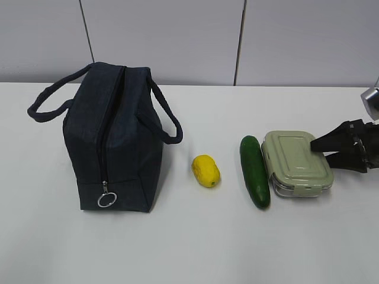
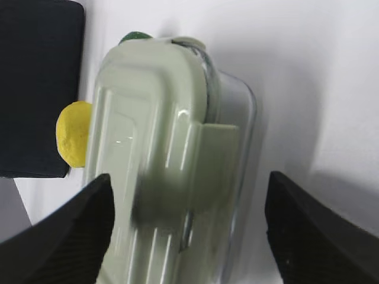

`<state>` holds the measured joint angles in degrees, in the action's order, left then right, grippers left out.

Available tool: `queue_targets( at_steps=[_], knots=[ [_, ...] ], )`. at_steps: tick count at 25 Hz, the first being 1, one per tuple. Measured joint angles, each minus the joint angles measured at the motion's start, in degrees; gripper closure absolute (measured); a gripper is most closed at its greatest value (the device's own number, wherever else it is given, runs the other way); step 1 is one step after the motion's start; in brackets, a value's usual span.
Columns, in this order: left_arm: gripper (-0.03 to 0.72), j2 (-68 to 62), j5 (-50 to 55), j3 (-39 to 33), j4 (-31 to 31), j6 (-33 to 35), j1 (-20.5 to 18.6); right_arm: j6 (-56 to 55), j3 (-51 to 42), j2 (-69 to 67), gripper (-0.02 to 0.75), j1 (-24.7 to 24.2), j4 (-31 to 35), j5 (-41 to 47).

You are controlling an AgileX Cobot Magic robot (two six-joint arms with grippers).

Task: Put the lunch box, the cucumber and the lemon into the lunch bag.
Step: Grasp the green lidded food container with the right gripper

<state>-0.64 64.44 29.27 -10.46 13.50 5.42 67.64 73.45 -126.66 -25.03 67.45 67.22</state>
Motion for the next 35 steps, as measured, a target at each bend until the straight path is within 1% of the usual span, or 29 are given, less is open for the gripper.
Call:
queue_targets(
  at_steps=[8,17,30,33,35],
  knots=[
    [0.451,0.0,0.0,0.0,0.0,0.0,0.0,0.2,0.6,-2.4,0.146,0.2,0.2,0.2],
    [0.451,0.0,0.0,0.0,0.0,0.0,0.0,1.9,1.6,-2.9,0.145,4.1,0.0,0.2],
    [0.451,0.0,0.0,0.0,0.0,0.0,0.0,1.7,1.8,-4.4,0.147,4.4,1.0,1.6],
    [0.451,0.0,0.0,0.0,0.0,0.0,0.0,1.7,1.8,-4.4,0.176,4.4,1.2,1.7],
    [0.451,0.0,0.0,0.0,0.0,0.0,0.0,1.7,1.8,-4.4,0.222,4.4,1.5,1.9]
  ],
)
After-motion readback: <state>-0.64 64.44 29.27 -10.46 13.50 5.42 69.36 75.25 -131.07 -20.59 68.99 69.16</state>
